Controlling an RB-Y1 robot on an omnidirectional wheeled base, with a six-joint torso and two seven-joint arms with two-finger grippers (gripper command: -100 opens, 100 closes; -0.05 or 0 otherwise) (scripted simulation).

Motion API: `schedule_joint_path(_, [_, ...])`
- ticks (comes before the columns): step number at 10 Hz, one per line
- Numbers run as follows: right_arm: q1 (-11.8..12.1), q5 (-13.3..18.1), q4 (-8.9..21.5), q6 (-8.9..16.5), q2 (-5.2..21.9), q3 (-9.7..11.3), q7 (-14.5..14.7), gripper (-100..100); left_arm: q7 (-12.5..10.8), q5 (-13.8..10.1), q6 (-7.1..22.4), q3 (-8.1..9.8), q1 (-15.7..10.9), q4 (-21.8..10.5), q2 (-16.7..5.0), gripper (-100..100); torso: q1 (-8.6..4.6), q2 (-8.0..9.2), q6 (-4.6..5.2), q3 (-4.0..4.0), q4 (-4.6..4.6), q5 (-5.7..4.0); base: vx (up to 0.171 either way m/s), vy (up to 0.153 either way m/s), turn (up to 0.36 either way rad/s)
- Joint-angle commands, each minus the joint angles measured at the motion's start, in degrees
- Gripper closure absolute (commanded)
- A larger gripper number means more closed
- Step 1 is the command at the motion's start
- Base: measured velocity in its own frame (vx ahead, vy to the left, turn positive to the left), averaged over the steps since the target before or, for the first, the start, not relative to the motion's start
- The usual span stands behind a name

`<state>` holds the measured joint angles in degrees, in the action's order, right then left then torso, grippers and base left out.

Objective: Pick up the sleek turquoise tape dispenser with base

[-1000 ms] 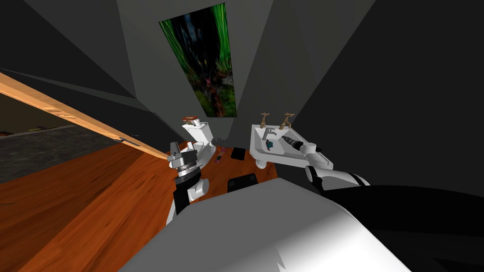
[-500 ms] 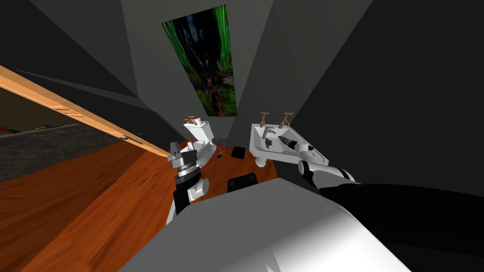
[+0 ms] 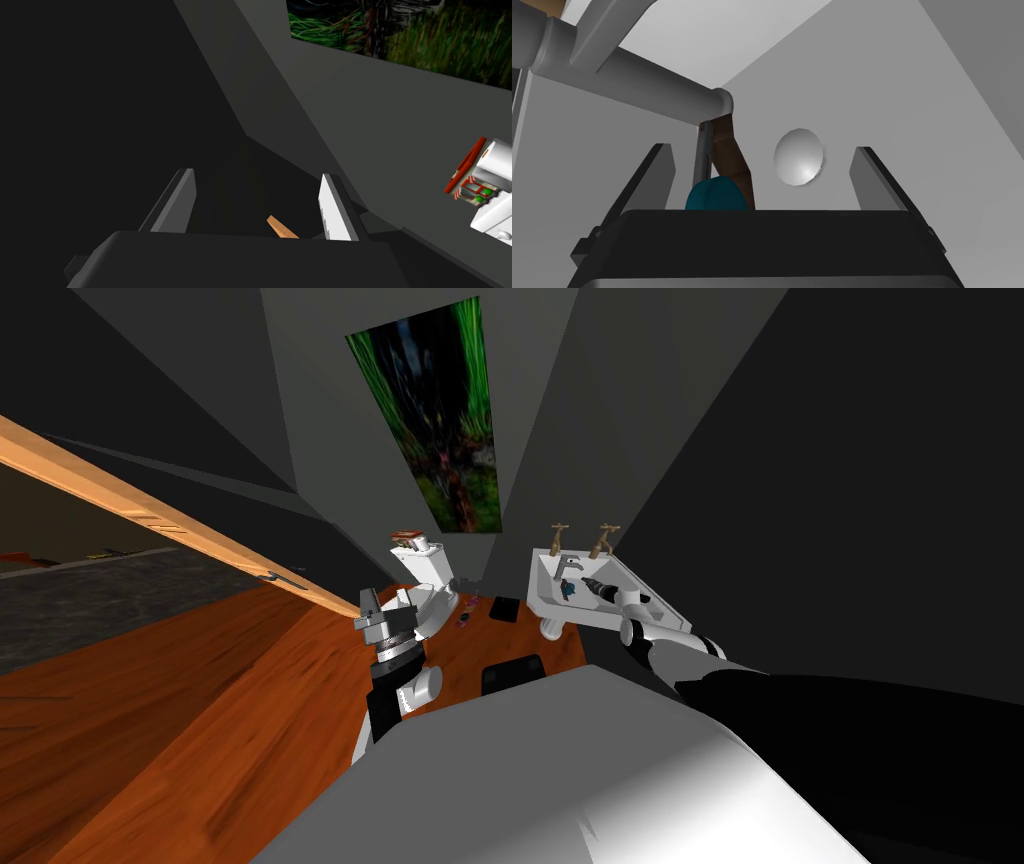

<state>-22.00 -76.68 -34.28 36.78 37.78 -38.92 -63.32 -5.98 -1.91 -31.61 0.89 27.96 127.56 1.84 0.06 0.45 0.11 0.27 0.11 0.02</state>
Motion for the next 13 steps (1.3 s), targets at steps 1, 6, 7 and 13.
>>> schedule_joint_path(1, [-2.86,2.86,2.86,0.53,-0.25,-1.02,-2.09,-100,0.00,0.00,0.00,0.00,0.00,0.00,0.00,0,0.00,0.00,0.00,0.00,0.00,0.00,-0.074,0.001,-0.005])
schedule_joint_path(6, [-8.97,11.29,8.37,3.20,-2.93,-4.05,-4.27,-100,0.00,0.00,0.00,0.00,0.02,0.00,0.00,0,-0.05,-0.45,0.01,-0.26,-0.10,-0.01,-0.023,0.002,0.010])
schedule_joint_path(7, [-8.75,13.36,7.19,3.20,-3.07,-4.98,-6.79,-100,0.00,0.00,0.00,0.00,0.00,0.00,0.00,0,0.01,-0.10,0.00,-0.08,-0.05,-0.03,-0.156,0.015,0.023])
schedule_joint_path(13, [-14.96,22.25,12.71,3.20,-3.07,-4.98,-6.79,-100,0.00,0.00,0.00,0.00,0.02,0.00,0.00,0,-0.05,-0.46,0.03,-0.26,-0.10,-0.01,-0.010,-0.003,-0.001])
